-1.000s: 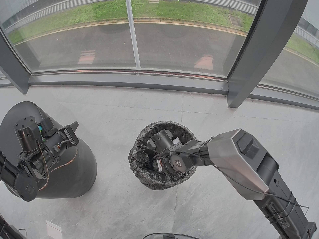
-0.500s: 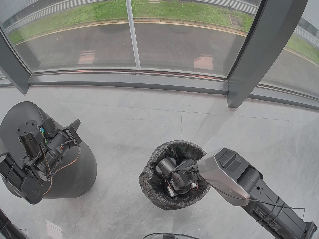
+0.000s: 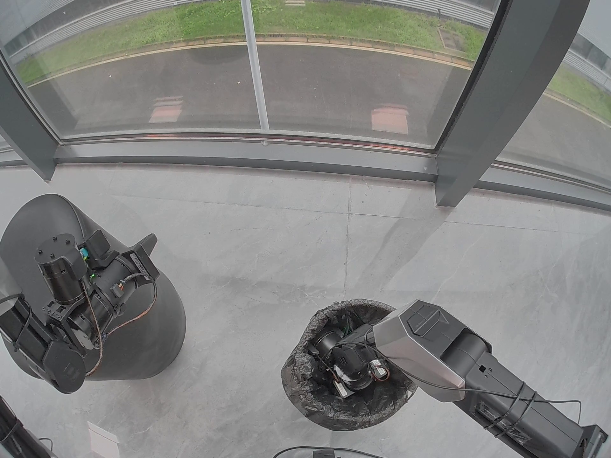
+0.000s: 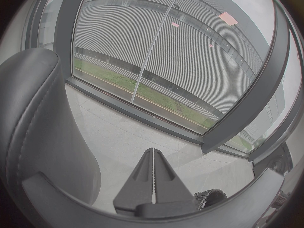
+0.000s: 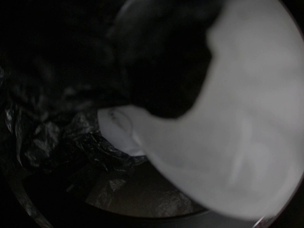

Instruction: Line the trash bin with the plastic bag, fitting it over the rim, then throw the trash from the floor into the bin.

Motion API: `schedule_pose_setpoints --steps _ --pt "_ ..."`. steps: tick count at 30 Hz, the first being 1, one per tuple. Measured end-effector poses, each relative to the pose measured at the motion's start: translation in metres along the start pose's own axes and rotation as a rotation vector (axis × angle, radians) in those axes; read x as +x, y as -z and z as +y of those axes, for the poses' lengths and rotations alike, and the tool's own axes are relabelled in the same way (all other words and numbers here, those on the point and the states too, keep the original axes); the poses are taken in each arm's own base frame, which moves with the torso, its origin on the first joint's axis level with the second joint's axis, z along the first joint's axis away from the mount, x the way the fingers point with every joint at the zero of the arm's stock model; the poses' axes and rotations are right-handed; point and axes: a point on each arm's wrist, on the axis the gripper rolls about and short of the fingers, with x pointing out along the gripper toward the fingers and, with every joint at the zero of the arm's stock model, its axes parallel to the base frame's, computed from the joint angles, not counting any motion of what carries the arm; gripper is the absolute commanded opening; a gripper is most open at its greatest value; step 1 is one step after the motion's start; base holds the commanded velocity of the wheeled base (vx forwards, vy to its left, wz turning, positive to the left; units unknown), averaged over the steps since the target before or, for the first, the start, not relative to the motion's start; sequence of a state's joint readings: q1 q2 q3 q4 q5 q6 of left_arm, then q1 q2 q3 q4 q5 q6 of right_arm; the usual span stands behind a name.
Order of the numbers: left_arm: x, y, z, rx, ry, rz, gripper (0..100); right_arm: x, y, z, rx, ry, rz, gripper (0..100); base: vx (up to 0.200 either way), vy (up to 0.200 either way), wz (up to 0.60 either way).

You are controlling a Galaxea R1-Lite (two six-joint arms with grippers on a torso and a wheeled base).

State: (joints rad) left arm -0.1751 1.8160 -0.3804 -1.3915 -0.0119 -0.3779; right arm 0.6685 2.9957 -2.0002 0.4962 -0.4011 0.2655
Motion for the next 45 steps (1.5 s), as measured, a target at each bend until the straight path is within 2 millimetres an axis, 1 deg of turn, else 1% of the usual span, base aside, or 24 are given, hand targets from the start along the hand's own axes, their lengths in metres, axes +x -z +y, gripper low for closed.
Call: schedule_pose_setpoints --steps 7,12,15,19,22,27,35,38,45 --pt "0.0 0.0 -0.001 -0.002 0.001 0.0 0 -0.002 -0.004 -0.001 0.005 -0.004 -0.033 100 0.0 0.0 0.0" --pt "0.0 0.0 -0.001 -0.003 0.0 -0.001 0 -0.015 -0.017 -0.004 -0.011 0.011 -0.116 100 0.0 0.0 0.0" --pt "0.0 0.0 -0.001 -0.004 0.001 -0.001 0 -0.029 -0.027 -0.006 -0.015 0.015 -0.181 100 0.0 0.0 0.0" --pt "0.0 0.0 -0.001 -0.003 0.002 -0.001 0 -0.052 -0.034 -0.005 -0.019 0.01 -0.23 100 0.0 0.0 0.0" --pt "0.0 0.0 -0.002 -0.004 0.003 -0.001 0 -0.066 -0.037 -0.004 -0.023 0.003 -0.254 100 0.0 0.0 0.0" --pt "-0.001 0.0 -0.002 -0.003 0.006 -0.001 0 -0.086 -0.037 -0.007 -0.04 0.012 -0.24 100 0.0 0.0 0.0" --pt "-0.002 0.0 -0.005 -0.003 0.015 -0.004 0 -0.116 -0.042 -0.021 -0.019 0.034 -0.255 100 0.0 0.0 0.0" --pt "-0.003 0.0 -0.005 -0.003 0.017 -0.003 0 -0.13 -0.045 -0.027 -0.009 0.035 -0.279 100 0.0 0.0 0.0" --pt "-0.003 0.001 -0.007 -0.003 0.022 -0.001 0 -0.172 -0.053 -0.041 0.006 0.035 -0.363 100 0.0 0.0 0.0"
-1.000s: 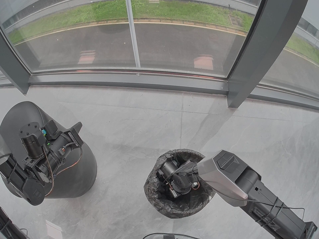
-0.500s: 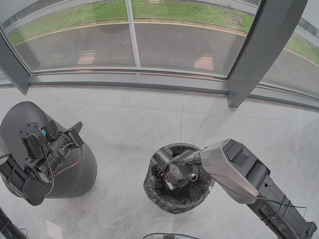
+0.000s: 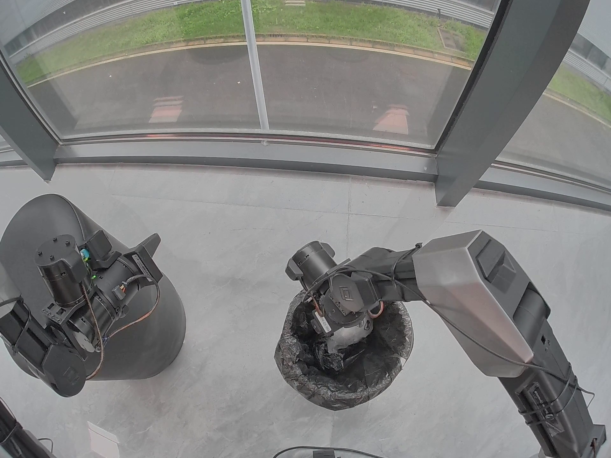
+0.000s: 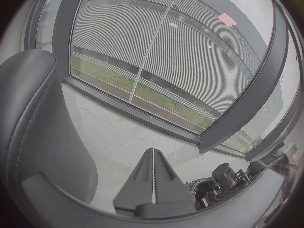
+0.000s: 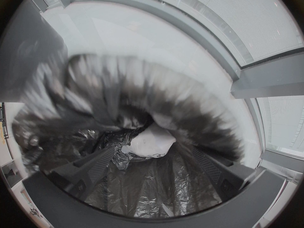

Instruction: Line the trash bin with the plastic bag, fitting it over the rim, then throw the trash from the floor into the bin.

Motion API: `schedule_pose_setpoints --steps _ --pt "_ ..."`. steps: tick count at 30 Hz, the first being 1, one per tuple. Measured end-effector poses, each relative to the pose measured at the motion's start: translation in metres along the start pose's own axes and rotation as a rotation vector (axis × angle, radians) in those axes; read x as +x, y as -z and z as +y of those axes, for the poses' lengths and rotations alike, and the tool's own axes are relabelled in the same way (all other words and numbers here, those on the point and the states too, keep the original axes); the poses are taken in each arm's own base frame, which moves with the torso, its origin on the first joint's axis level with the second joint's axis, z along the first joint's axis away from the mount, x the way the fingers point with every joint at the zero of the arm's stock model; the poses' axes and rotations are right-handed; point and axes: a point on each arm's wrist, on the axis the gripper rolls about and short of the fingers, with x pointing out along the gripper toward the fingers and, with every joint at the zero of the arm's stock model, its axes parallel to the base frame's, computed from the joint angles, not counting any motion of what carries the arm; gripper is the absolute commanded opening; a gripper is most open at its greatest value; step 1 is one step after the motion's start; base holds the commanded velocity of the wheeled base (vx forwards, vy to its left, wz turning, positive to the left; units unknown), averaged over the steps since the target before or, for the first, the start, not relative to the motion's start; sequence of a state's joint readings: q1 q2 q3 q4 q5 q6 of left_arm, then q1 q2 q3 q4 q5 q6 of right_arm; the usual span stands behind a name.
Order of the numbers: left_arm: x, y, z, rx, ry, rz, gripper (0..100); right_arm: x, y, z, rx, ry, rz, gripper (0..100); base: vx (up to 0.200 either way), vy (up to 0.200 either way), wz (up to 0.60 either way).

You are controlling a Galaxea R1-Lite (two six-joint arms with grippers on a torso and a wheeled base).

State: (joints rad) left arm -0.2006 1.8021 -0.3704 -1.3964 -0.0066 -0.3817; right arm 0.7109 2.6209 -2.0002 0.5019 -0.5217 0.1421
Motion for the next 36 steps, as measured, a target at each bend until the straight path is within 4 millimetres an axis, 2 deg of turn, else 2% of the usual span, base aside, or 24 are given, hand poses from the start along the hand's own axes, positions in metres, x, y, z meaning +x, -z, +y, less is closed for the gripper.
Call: schedule_pose_setpoints --steps 6,14,24,29,33,36 --pt "-0.001 -0.001 -0.001 -0.002 0.003 -0.004 0 -0.032 -0.015 -0.01 -0.014 -0.012 -0.067 100 0.0 0.0 0.0" --pt "-0.004 -0.004 -0.003 -0.004 0.011 -0.016 0 -0.083 -0.031 -0.035 -0.033 0.023 -0.144 100 0.0 0.0 0.0" --pt "-0.018 -0.018 -0.013 0.006 0.041 -0.064 0 -0.146 -0.035 -0.074 -0.02 0.051 -0.18 100 0.0 0.0 0.0" --pt "-0.028 -0.025 -0.02 0.06 0.015 -0.11 0 -0.175 -0.033 -0.108 0.009 0.085 -0.177 100 0.0 0.0 0.0" --pt "-0.037 -0.031 -0.025 0.196 -0.057 -0.163 0 -0.2 -0.024 -0.153 0.047 0.13 -0.146 100 0.0 0.0 0.0" --pt "-0.047 -0.036 -0.032 0.251 -0.069 -0.192 0 -0.221 -0.006 -0.187 0.043 0.162 -0.061 100 0.0 0.0 0.0"
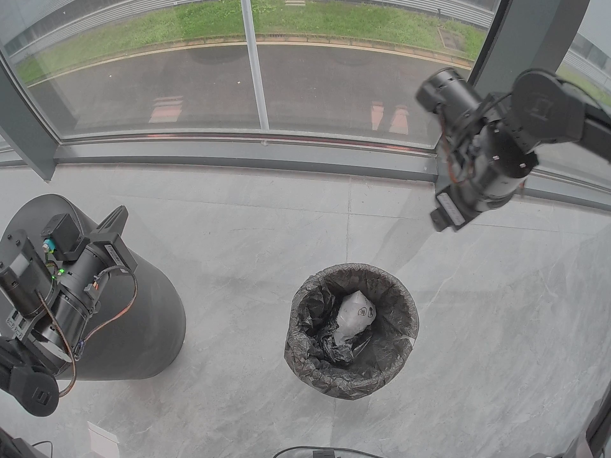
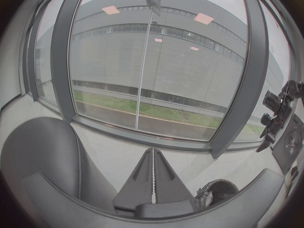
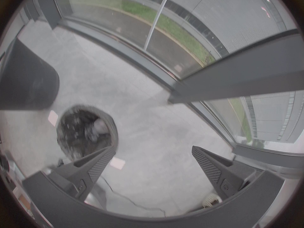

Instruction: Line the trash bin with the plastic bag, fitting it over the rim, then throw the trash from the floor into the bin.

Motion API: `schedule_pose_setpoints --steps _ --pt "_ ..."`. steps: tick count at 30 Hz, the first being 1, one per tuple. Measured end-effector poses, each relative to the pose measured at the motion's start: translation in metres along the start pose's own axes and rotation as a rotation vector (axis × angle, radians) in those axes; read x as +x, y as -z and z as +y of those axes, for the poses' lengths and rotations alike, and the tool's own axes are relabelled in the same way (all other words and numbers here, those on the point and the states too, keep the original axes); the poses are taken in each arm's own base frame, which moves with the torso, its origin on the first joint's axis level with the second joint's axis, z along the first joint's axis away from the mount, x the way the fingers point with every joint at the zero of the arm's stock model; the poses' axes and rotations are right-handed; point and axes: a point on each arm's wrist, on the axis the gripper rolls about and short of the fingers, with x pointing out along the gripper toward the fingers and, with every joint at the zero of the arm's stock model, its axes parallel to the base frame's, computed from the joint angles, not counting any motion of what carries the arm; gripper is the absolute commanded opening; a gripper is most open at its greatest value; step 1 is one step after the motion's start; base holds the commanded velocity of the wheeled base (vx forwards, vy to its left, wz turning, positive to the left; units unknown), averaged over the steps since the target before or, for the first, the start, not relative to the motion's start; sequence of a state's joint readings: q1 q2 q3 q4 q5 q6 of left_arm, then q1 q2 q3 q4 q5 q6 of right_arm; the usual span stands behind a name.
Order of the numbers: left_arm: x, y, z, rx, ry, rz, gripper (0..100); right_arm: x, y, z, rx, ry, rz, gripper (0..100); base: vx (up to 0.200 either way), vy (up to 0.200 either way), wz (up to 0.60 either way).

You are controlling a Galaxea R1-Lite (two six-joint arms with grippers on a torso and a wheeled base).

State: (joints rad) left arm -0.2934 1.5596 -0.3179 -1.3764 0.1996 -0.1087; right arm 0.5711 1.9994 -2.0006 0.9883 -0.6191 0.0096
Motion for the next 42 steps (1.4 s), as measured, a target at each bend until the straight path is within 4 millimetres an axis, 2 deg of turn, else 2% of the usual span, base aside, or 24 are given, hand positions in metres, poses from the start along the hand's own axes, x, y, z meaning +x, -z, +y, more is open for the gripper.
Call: schedule_pose_setpoints --steps 6,10,17,23,26,30,34,38,42 --pt "-0.02 -0.017 -0.003 0.087 -0.026 -0.037 0 -0.045 0.047 -0.053 -0.09 0.031 0.225 100 0.0 0.0 0.0" --pt "-0.039 -0.029 -0.001 0.143 -0.065 -0.006 0 -0.079 0.074 -0.08 -0.079 0.042 0.284 100 0.0 0.0 0.0" --pt "-0.081 -0.047 0.008 0.219 -0.102 0.123 0 -0.139 0.111 -0.119 0.059 0.053 0.138 100 0.0 0.0 0.0" --pt "-0.123 -0.066 0.02 0.243 -0.15 0.147 0 -0.208 0.173 -0.159 0.237 0.072 -0.104 100 0.0 0.0 0.0" --pt "-0.143 -0.073 0.026 0.245 -0.181 0.131 0 -0.233 0.208 -0.172 0.335 0.093 -0.24 100 0.0 0.0 0.0" --pt "-0.166 -0.078 0.031 0.246 -0.218 0.108 0 -0.252 0.251 -0.177 0.436 0.137 -0.386 100 0.0 0.0 0.0" --pt "-0.188 -0.078 0.035 0.247 -0.251 0.09 0 -0.26 0.288 -0.169 0.529 0.194 -0.52 100 0.0 0.0 0.0" --pt "-0.206 -0.075 0.038 0.25 -0.276 0.08 0 -0.259 0.321 -0.153 0.583 0.265 -0.622 100 0.0 0.0 0.0" --pt "-0.223 -0.068 0.04 0.254 -0.301 0.079 0 -0.249 0.35 -0.131 0.604 0.32 -0.692 100 0.0 0.0 0.0"
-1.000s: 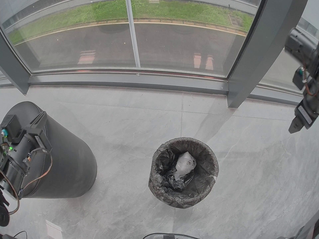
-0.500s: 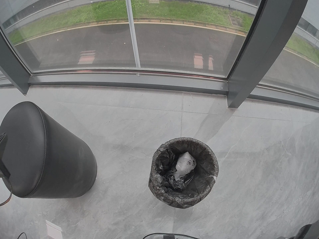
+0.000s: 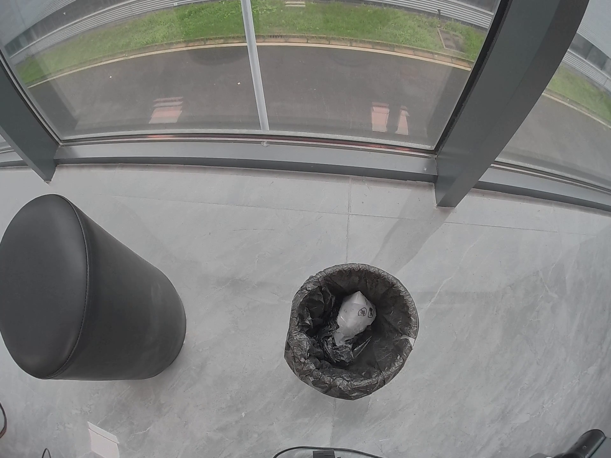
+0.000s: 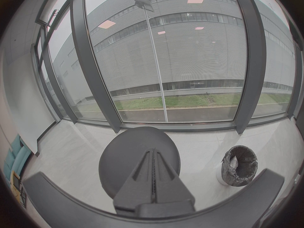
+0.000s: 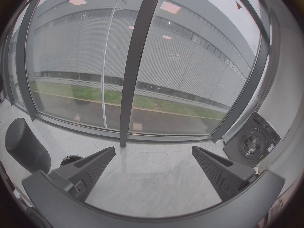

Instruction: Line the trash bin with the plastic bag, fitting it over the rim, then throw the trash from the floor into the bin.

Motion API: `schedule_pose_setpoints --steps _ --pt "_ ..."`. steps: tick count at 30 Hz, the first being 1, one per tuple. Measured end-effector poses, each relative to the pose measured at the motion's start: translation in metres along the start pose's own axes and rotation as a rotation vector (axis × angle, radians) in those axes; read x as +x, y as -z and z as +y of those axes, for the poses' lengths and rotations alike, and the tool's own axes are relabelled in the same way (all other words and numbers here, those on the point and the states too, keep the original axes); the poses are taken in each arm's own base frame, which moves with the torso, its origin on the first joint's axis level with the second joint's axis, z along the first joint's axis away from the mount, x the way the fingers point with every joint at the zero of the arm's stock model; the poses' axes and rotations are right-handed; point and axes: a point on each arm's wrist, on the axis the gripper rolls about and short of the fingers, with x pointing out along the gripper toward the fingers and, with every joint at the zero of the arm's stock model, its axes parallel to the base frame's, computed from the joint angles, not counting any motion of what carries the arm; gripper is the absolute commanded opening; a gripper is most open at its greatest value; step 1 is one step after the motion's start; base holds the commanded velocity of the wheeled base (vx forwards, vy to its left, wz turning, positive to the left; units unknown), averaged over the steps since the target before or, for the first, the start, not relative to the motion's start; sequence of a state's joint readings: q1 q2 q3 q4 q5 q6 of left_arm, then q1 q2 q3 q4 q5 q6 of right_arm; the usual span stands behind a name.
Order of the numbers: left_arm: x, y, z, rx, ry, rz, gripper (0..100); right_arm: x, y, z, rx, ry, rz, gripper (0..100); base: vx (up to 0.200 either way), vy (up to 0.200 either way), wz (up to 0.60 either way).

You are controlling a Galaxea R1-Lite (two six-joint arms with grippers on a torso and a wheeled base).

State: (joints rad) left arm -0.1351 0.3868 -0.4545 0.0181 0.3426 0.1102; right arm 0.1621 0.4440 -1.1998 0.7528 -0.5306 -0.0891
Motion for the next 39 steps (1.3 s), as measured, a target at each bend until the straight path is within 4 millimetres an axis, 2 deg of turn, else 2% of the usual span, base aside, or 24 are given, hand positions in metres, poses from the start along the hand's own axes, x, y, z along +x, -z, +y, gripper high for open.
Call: schedule_pose_setpoints --steps 4,7,11,18,28,31,34,39 --pt "-0.015 0.012 0.003 0.005 -0.033 0.006 0 -0.012 0.039 0.006 0.019 -0.033 -0.067 100 0.0 0.0 0.0" --pt "-0.024 0.021 0.003 0.006 -0.058 0.004 0 -0.02 0.066 0.012 0.036 -0.147 -0.116 100 0.0 0.0 0.0" --pt "-0.032 0.036 0.001 0.005 -0.087 0.011 0 -0.025 0.09 0.019 0.054 -0.271 -0.162 100 0.0 0.0 0.0" --pt "-0.034 0.06 -0.003 -0.003 -0.085 0.028 0 -0.001 0.129 0.037 0.091 -0.3 -0.115 100 0.0 0.0 0.0" --pt "-0.02 0.107 -0.012 -0.023 -0.022 0.039 0 0.043 0.185 0.06 0.088 -0.298 -0.1 100 0.0 0.0 0.0" --pt "-0.019 0.112 -0.013 -0.037 0.004 0.031 0 0.049 0.201 0.064 0.071 -0.299 -0.06 100 0.0 0.0 0.0" --pt "-0.019 0.115 -0.014 -0.076 0.064 0.029 0 0.052 0.21 0.066 0.068 -0.302 -0.034 100 0.0 0.0 0.0" --pt "-0.02 0.118 -0.017 -0.138 0.179 0.047 0 0.054 0.215 0.067 0.093 -0.303 -0.02 100 0.0 0.0 0.0"
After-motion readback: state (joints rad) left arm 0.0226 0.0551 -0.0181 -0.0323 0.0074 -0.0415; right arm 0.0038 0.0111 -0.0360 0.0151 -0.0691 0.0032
